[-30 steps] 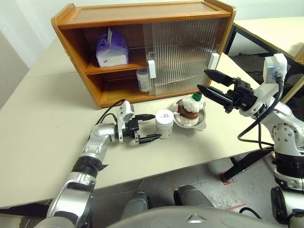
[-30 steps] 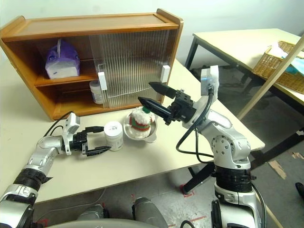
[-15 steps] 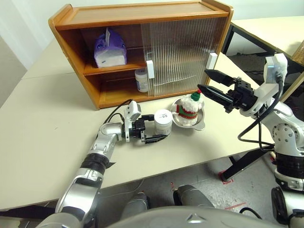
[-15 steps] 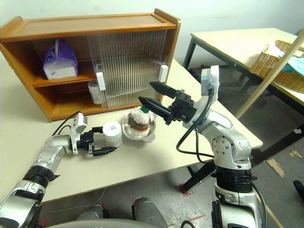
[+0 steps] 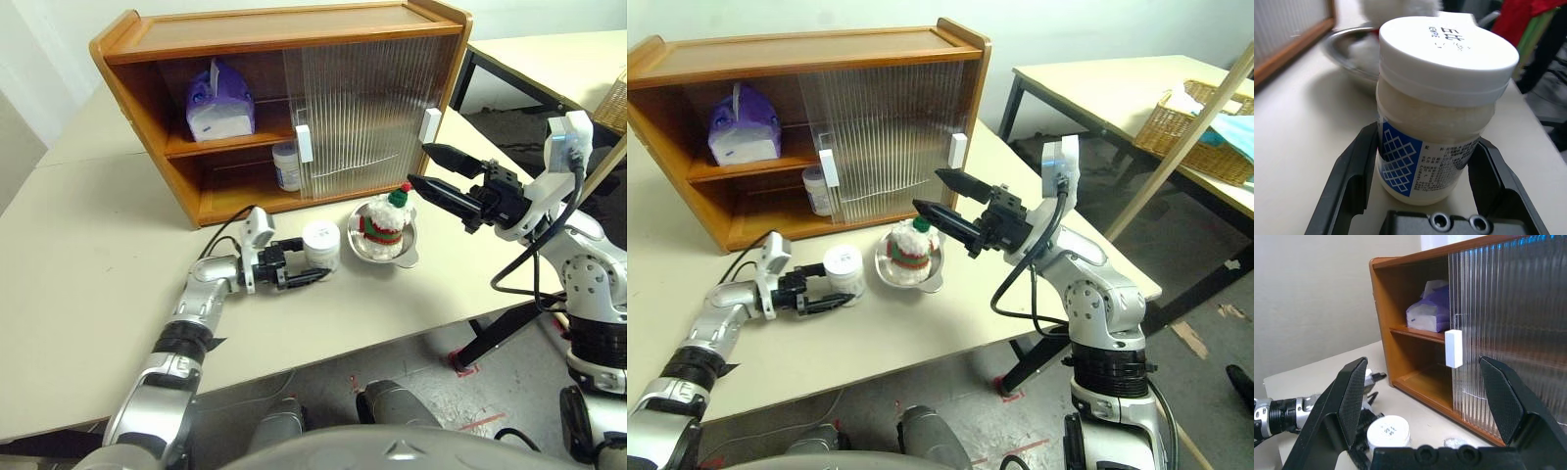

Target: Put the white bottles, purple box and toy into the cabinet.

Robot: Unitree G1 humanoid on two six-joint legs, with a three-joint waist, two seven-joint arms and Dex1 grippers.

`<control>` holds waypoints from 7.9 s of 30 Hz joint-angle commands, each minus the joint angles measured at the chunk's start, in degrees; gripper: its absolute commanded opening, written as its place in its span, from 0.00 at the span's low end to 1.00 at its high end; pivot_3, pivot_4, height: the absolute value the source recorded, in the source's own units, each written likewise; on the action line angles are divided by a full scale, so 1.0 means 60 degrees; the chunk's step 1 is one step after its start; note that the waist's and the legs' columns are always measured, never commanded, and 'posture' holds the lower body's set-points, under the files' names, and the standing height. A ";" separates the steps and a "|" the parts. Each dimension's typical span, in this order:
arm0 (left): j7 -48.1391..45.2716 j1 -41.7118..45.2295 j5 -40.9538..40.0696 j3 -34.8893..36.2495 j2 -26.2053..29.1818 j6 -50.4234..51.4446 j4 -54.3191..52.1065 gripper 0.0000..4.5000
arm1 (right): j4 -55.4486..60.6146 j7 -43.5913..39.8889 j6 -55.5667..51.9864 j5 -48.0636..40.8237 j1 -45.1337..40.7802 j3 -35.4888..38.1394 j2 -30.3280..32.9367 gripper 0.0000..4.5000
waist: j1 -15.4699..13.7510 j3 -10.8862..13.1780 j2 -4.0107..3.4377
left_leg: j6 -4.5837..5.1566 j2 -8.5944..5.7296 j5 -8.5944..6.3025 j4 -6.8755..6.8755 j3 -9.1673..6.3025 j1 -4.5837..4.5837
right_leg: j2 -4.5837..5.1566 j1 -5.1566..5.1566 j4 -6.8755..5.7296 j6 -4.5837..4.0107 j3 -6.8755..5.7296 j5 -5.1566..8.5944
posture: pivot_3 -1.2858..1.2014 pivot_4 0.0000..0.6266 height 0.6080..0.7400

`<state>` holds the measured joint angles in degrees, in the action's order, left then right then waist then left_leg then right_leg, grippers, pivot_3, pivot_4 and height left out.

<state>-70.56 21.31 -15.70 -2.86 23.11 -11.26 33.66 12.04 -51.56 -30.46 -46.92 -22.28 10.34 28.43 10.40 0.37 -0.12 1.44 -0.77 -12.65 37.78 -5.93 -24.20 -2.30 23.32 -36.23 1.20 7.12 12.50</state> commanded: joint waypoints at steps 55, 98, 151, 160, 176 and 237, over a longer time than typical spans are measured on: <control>0.9031 0.3732 0.1429 0.2233 -0.0669 -0.0746 0.5385 0.68 | 0.0170 -0.0046 0.0001 -0.0014 0.0123 0.0077 0.0026 1.00 | -0.0064 0.0002 0.0006 | 0.0093 -0.0148 0.0061 0.0032 0.0021 0.0037 | 0.0004 -0.0077 0.0007 0.0124 0.0007 -0.0027 | 0.42 0.00 1.00; 1.0698 0.4200 0.1724 0.2442 -0.0490 -0.0600 0.6408 0.75 | 0.0643 0.0333 -0.0083 -0.0322 0.0577 0.0233 0.0328 1.00 | 0.1112 0.0029 0.0059 | 0.0099 -0.0312 0.0063 0.0043 0.0003 0.0028 | 0.0027 -0.0120 0.0047 0.0232 0.0008 -0.0006 | 0.41 0.00 1.00; 0.7987 0.0563 0.0594 -0.0417 -0.2995 0.3892 -0.4607 0.01 | 0.0121 0.0165 0.0188 0.0051 0.0450 0.0046 0.0212 1.00 | -0.0257 0.0023 0.0054 | -0.0085 -0.0149 -0.0042 0.0032 0.0001 0.0051 | 0.0088 -0.0097 0.0023 0.0081 0.0011 -0.0014 | 0.42 0.01 1.00; 0.8657 0.1715 0.1059 -0.0182 -0.3612 0.2764 -0.2644 0.01 | 0.0022 0.0316 0.0556 0.0369 0.0526 0.0061 0.0150 1.00 | -0.0188 0.0023 0.0054 | -0.0066 -0.0151 -0.0031 0.0038 0.0006 0.0053 | 0.0089 -0.0108 0.0025 0.0094 0.0015 -0.0014 | 0.41 0.00 1.00; 1.1361 0.2099 0.2266 0.0256 -0.4056 0.1149 -0.1334 0.01 | 0.0095 0.0306 0.0491 0.0336 0.0516 0.0059 0.0199 1.00 | 0.0166 0.0025 0.0056 | 0.0066 -0.0169 0.0037 0.0040 0.0019 0.0049 | 0.0033 -0.0127 0.0043 0.0167 0.0001 0.0014 | 0.41 0.00 1.00; 1.2322 -0.0531 0.1876 0.2094 -0.2879 0.2051 -0.5351 0.01 | -0.1168 0.0034 0.1770 0.1679 -0.0099 -0.0437 -0.0506 1.00 | -0.0570 0.0025 0.0056 | -0.0089 -0.0115 -0.0056 0.0035 0.0013 0.0110 | 0.0020 -0.0128 0.0018 0.0061 0.0040 -0.0024 | 0.46 0.00 1.00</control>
<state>6.42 18.51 -2.76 11.54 5.91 1.59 2.38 5.38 -51.13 -20.24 -37.54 -22.54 8.18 25.44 6.98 0.52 0.22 0.90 -1.46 -12.99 38.00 -5.86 -23.54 -2.17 22.54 -36.13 1.56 7.36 12.36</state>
